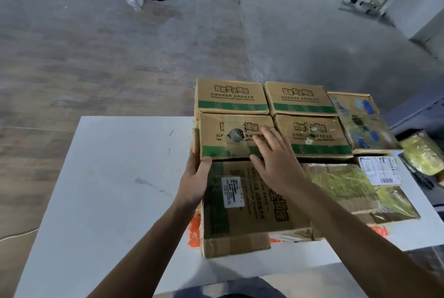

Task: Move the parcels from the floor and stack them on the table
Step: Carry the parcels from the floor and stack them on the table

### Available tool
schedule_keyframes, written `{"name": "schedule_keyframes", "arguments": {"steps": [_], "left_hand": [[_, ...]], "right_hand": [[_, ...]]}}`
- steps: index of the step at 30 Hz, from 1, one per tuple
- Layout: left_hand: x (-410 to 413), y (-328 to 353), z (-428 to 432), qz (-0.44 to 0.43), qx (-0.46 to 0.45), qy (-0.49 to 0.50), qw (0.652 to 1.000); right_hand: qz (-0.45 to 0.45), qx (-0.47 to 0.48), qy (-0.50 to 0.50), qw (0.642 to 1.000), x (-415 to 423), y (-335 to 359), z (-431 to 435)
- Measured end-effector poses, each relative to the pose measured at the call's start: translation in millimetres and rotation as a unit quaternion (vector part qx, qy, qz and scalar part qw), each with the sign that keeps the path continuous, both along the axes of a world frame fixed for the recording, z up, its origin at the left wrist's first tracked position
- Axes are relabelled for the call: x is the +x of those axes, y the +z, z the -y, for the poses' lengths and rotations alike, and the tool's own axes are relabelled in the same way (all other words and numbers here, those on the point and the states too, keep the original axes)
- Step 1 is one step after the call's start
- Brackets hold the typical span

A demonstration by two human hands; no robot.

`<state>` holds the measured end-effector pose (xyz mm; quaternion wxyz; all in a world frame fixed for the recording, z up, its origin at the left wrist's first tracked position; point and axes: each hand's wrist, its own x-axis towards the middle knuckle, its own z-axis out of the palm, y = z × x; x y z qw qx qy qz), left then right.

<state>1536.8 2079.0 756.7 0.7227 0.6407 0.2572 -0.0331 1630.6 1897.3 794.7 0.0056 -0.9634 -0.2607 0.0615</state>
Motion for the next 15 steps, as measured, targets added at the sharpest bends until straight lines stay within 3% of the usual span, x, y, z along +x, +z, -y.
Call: {"name": "schedule_keyframes", "arguments": {"steps": [6,10,15], "left_hand": [[-39.8,-0.6,10.3,-0.028,-0.03,-0.008,0.999],[-47.6,2.0,16.3,-0.002,-0.057,-0.028,0.998],[-51.0,5.3,20.1,-0.019,-0.009,-0.035,0.999]], "right_hand": [[0.025,0.049,0.008,0.998,-21.6,-9.5,6.4],[0.025,0.054,0.002,0.998,-18.6,-11.7,3.1],[0.064,0.054,0.023,0.996,-28.5,-7.2,1.4]]}}
